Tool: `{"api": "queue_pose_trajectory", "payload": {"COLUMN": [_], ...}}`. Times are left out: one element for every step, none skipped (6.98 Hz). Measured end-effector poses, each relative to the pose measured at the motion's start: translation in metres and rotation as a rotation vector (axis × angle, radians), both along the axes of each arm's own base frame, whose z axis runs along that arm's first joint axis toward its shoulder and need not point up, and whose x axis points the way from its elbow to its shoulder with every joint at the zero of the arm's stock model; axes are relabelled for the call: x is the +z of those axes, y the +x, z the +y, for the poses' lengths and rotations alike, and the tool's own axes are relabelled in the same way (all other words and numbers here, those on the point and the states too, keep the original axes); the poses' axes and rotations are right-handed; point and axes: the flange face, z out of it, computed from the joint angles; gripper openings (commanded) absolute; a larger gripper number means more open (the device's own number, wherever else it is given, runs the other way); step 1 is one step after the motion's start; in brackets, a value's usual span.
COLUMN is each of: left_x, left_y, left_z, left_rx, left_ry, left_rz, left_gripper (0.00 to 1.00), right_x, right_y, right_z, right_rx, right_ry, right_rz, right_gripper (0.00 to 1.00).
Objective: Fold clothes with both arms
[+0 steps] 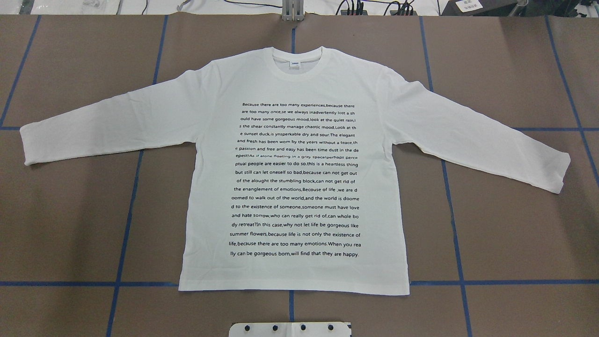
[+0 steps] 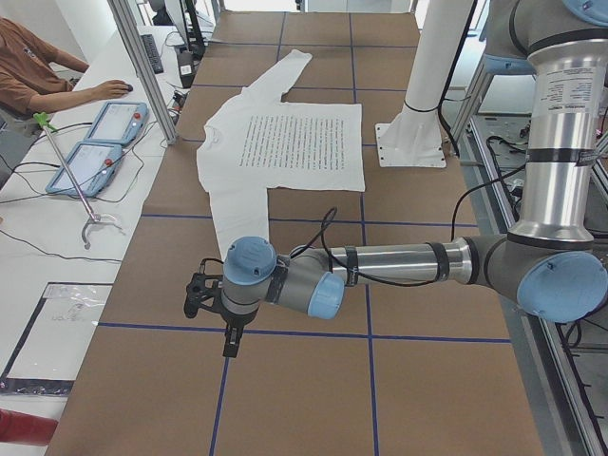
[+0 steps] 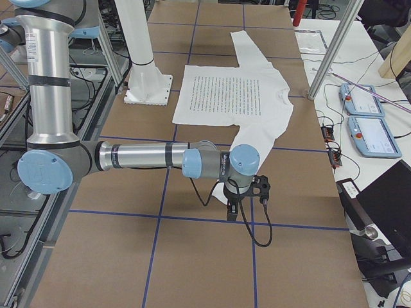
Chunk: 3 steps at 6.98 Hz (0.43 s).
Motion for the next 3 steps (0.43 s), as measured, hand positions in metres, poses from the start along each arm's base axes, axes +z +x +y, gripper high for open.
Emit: {"api": "queue_pose_trajectory", "payload": {"left_x": [-0.0052, -0.0107, -0.0127], "left_y": [0.0008, 0.0027, 0.0042], "left_z": [-0.0007, -0.0006, 0.0030], "left_rx": [0.002, 0.006, 0.007], "left_ry": [0.011, 0.021, 0.026], "left_rz": [-0.001, -0.002, 0.000], "left_gripper": [1.00, 1.00, 1.00], "right_x": [-0.0001, -0.0003, -0.0016], "right_y": [0.0000, -0.0001, -0.0011], "right_z": [-0.0001, -0.0004, -0.0010], "right_rx": [0.000, -0.001, -0.002], "right_ry": [0.001, 0.003, 0.007], "right_rz": [0.000, -0.001, -0.003], "right_gripper": [1.00, 1.00, 1.00]}}
